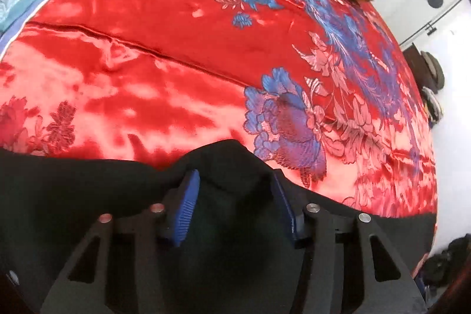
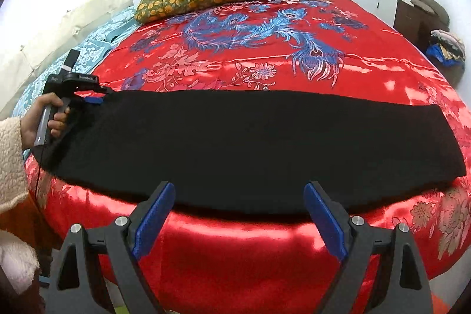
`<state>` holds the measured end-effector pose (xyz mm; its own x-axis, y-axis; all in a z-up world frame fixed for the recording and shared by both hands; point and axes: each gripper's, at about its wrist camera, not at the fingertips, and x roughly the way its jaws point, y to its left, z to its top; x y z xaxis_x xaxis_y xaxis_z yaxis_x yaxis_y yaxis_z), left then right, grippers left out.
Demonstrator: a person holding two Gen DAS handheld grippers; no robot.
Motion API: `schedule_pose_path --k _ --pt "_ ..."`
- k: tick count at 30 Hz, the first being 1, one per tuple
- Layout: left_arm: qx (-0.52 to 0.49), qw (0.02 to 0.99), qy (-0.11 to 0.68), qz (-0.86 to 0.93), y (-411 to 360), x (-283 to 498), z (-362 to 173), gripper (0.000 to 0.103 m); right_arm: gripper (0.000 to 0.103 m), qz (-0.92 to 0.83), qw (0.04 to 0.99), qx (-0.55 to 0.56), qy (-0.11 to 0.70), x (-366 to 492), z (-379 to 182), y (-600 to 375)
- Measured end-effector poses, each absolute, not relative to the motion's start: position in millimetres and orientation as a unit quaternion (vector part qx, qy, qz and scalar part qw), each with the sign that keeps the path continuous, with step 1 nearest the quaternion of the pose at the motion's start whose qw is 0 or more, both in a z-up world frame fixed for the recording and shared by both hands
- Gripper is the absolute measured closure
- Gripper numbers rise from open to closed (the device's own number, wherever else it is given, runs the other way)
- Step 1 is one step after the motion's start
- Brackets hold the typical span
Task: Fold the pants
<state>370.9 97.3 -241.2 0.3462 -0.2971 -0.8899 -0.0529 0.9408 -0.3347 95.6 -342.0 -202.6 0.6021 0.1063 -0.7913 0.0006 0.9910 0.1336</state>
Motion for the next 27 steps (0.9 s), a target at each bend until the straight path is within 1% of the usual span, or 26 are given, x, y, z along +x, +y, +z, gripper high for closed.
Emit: schedule_pose_path --k 2,3,5,9,12,13,15,16,18,19,20,23,27 --pt "-0.143 0.812 0.560 -0.089 92 364 -230 0.032 0.014 0.027 0.896 0.066 0.439 98 -201 -346" --pt "-0.130 0.819 0.550 -0.096 91 356 -219 0.029 0.014 0.025 0.898 0.068 0.435 98 -200 -347" --pt "-0.112 0.831 0.536 -0.102 96 338 -202 0.018 0.014 0.022 0.900 0.071 0.430 102 -199 -350" --pt "-0.095 0.837 0.533 -0.074 107 287 -187 0.017 0.014 0.017 0.892 0.074 0.445 111 -210 -353" --pt "-0.072 0.852 0.518 -0.010 134 266 -191 0.016 0.014 0.013 0.886 0.086 0.456 113 -218 -356" --pt "-0.056 0.845 0.530 0.047 155 269 -203 0.015 0.014 0.012 0.885 0.089 0.456 112 -219 -357" --pt "-0.076 0.827 0.549 0.088 187 276 -220 0.019 0.014 0.010 0.884 0.088 0.458 112 -220 -356" --pt "-0.097 0.825 0.548 0.098 202 278 -222 0.023 0.014 0.008 0.884 0.088 0.458 112 -220 -355" --pt "-0.155 0.829 0.532 0.079 220 275 -208 0.023 0.014 0.004 0.887 0.089 0.453 111 -216 -353" --pt "-0.164 0.835 0.521 0.071 223 271 -196 0.022 0.014 0.001 0.890 0.089 0.447 109 -213 -353" --pt "-0.160 0.839 0.515 0.065 221 268 -188 0.019 0.014 -0.002 0.893 0.090 0.441 107 -210 -352" --pt "-0.138 0.852 0.504 0.016 204 248 -168 0.015 0.014 -0.007 0.896 0.087 0.435 105 -207 -350" --pt "-0.107 0.853 0.509 -0.050 159 219 -175 0.012 0.014 -0.009 0.895 0.072 0.439 108 -210 -346"
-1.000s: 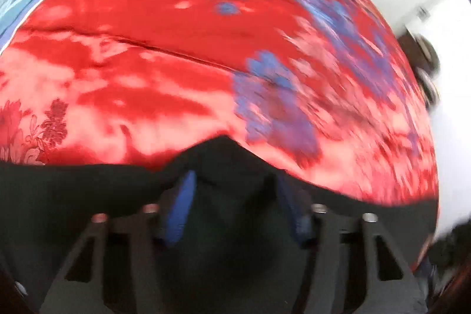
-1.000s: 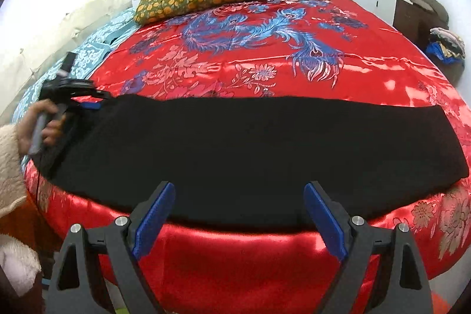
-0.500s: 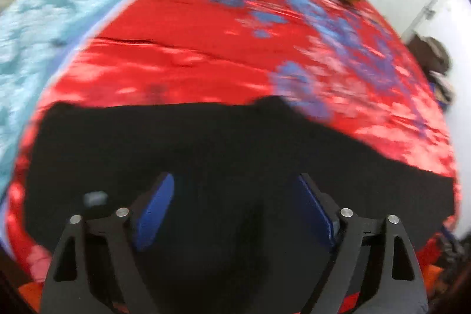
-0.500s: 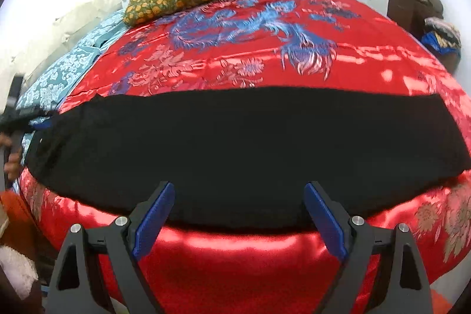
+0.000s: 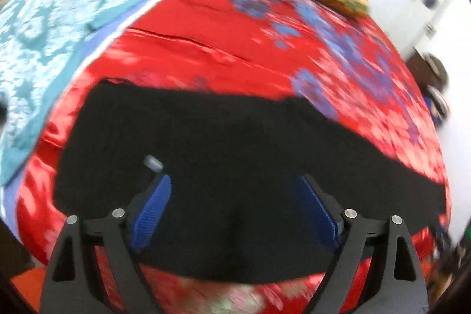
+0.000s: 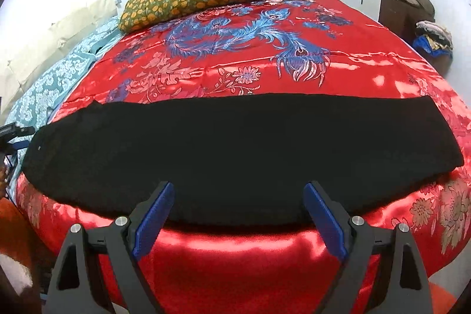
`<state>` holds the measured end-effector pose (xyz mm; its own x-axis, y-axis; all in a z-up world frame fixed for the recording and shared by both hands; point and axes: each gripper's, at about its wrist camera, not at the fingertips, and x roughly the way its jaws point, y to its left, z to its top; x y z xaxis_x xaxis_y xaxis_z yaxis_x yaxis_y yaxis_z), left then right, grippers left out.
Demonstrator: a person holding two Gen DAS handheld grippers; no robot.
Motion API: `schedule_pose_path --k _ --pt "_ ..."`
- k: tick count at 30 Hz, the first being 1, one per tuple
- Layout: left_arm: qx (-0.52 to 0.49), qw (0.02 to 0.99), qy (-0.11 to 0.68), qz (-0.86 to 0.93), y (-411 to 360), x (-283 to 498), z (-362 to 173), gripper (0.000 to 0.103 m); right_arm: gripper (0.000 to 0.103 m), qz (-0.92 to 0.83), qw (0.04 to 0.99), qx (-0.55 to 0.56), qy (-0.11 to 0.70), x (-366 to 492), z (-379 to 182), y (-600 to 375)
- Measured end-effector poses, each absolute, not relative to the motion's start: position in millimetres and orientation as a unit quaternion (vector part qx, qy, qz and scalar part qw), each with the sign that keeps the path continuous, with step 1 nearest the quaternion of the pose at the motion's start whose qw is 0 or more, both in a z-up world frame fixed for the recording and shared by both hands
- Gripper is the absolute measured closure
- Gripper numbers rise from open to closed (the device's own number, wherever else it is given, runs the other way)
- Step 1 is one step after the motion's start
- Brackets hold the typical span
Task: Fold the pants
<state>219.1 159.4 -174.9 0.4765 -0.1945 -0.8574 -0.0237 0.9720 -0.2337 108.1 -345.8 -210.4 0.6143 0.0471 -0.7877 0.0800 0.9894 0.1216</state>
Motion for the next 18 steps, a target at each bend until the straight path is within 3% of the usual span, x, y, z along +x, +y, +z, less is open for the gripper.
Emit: schedule_pose_path --k 6,18 --pt "-0.080 0.843 0.531 -0.023 144 205 -223 0.013 0.014 -0.024 0.895 0.064 0.440 107 -213 -347" --pt "-0.022 0.850 0.527 -0.020 131 205 -231 0.006 0.014 -0.064 0.892 0.096 0.437 94 -214 -374"
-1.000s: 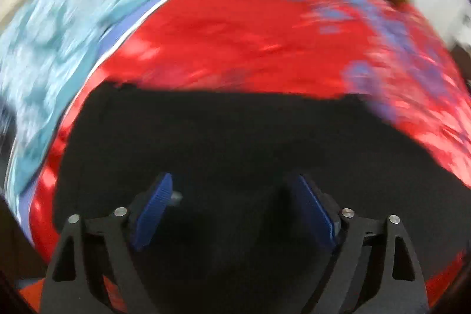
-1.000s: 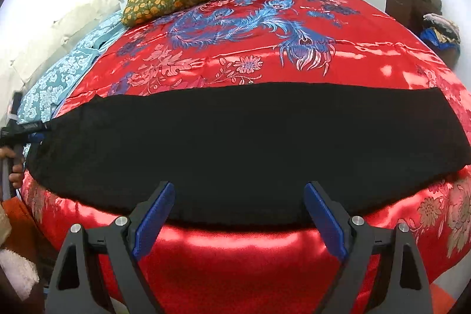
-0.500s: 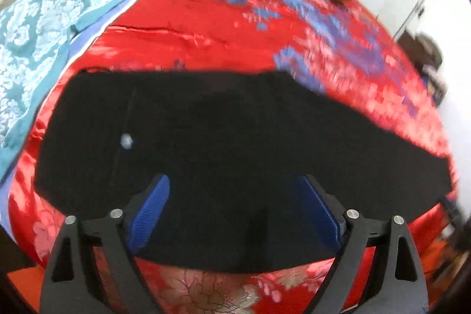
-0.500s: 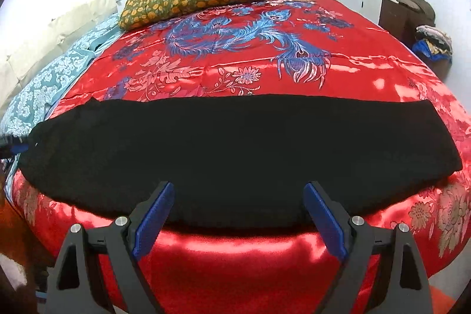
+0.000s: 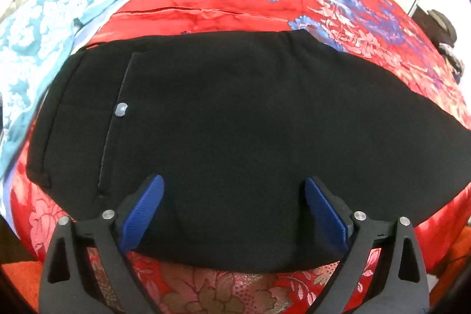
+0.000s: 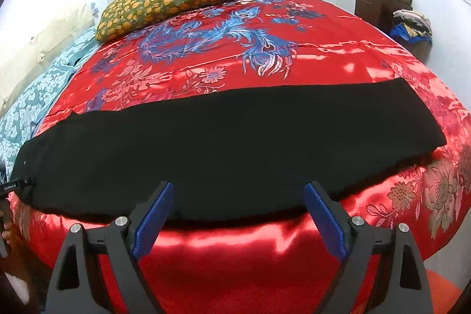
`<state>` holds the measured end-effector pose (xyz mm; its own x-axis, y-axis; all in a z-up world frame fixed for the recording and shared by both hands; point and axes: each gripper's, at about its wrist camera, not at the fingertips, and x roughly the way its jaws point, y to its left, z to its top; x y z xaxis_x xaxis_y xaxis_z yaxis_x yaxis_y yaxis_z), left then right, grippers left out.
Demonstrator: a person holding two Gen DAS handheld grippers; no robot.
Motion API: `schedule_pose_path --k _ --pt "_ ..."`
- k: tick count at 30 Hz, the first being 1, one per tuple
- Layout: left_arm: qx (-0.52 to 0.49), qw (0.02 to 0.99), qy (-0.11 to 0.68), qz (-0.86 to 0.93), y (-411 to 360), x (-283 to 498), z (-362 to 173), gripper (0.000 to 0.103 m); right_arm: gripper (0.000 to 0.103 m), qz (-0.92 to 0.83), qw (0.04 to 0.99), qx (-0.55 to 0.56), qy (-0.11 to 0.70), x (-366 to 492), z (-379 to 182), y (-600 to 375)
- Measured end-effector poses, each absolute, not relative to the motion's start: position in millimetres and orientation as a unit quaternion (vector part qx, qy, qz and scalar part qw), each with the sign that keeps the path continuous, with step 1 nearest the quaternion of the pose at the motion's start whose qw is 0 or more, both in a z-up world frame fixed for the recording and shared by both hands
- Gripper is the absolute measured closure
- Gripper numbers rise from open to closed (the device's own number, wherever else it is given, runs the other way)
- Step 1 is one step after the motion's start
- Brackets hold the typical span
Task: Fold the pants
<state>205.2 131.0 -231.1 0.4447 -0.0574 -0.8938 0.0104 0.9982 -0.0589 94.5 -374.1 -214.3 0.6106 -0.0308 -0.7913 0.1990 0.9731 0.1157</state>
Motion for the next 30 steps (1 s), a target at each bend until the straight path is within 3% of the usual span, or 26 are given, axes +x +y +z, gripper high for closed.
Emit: schedule_pose_path --k 5,13,20,30 --pt "-0.061 0.854 0.516 -0.020 136 201 -220 0.006 0.014 -0.068 0.891 0.110 0.435 94 -215 -382" --pt "-0.035 0.876 0.479 -0.047 110 195 -200 0.006 0.014 -0.069 0.899 0.111 0.417 94 -208 -384" --pt "0.045 0.849 0.523 -0.058 82 198 -238 0.006 0.014 -0.076 0.896 0.128 0.418 105 -210 -408" --pt "0.046 0.851 0.521 -0.048 80 202 -239 0.005 0.013 -0.154 0.864 0.182 0.443 120 -240 -552"
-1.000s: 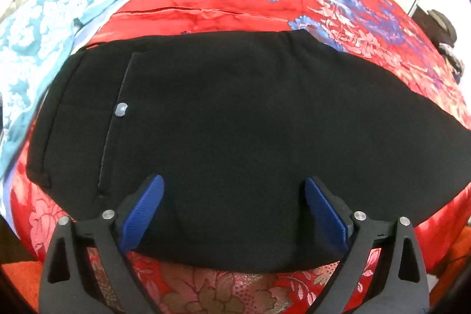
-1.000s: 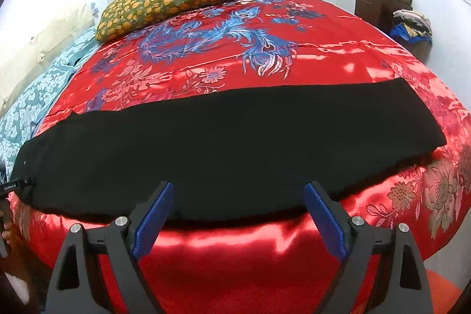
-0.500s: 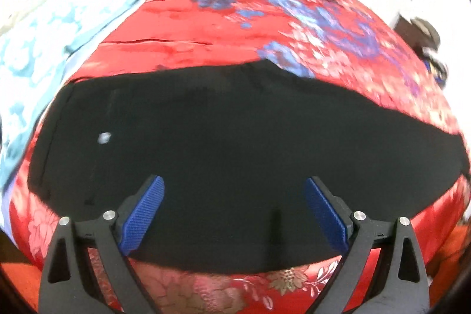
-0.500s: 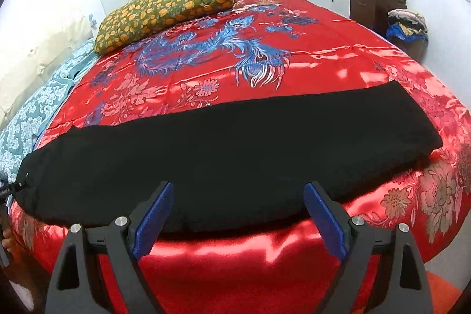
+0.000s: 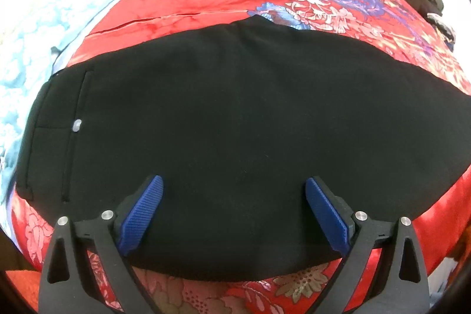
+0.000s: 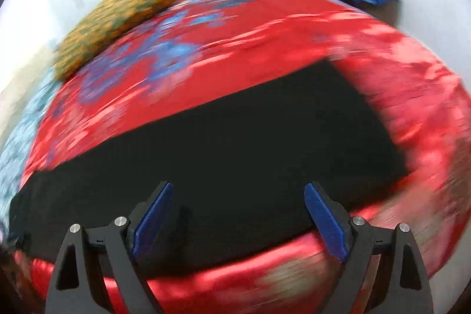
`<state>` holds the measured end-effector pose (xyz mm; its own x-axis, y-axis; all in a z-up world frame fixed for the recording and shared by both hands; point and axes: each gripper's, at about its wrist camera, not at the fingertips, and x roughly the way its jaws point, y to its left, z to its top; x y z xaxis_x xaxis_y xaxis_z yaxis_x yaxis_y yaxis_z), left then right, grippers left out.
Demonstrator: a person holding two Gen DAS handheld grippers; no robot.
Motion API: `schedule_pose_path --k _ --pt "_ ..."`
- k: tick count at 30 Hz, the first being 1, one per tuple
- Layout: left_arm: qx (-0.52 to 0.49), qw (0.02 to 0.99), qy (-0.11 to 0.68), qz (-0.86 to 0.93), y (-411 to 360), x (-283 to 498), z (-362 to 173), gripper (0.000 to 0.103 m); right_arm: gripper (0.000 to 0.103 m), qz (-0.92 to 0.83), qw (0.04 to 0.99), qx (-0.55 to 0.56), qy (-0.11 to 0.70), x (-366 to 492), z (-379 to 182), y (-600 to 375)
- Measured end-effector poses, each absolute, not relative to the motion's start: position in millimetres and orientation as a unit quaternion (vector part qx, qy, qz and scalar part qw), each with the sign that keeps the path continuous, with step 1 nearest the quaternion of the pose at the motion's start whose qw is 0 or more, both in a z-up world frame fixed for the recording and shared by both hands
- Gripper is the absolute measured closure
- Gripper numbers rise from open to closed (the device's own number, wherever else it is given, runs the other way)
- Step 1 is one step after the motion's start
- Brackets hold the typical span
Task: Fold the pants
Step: 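Grasp the pant leg ends with the right gripper and lift them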
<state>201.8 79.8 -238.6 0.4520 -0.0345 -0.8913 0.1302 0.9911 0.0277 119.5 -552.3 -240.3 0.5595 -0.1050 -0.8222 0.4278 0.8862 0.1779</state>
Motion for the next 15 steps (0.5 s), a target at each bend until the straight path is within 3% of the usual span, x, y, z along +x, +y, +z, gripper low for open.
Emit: schedule_pose_path --k 7,11,15 --pt "0.049 0.848 0.527 -0.044 78 207 -239 0.003 0.014 -0.180 0.873 0.244 0.382 101 -189 -673" --pt "0.047 0.846 0.530 -0.043 79 209 -239 0.003 0.015 -0.036 0.835 0.361 0.414 106 -214 -696" --pt "0.051 0.844 0.532 -0.043 78 209 -239 0.003 0.019 0.015 0.821 0.336 0.461 119 -231 -688"
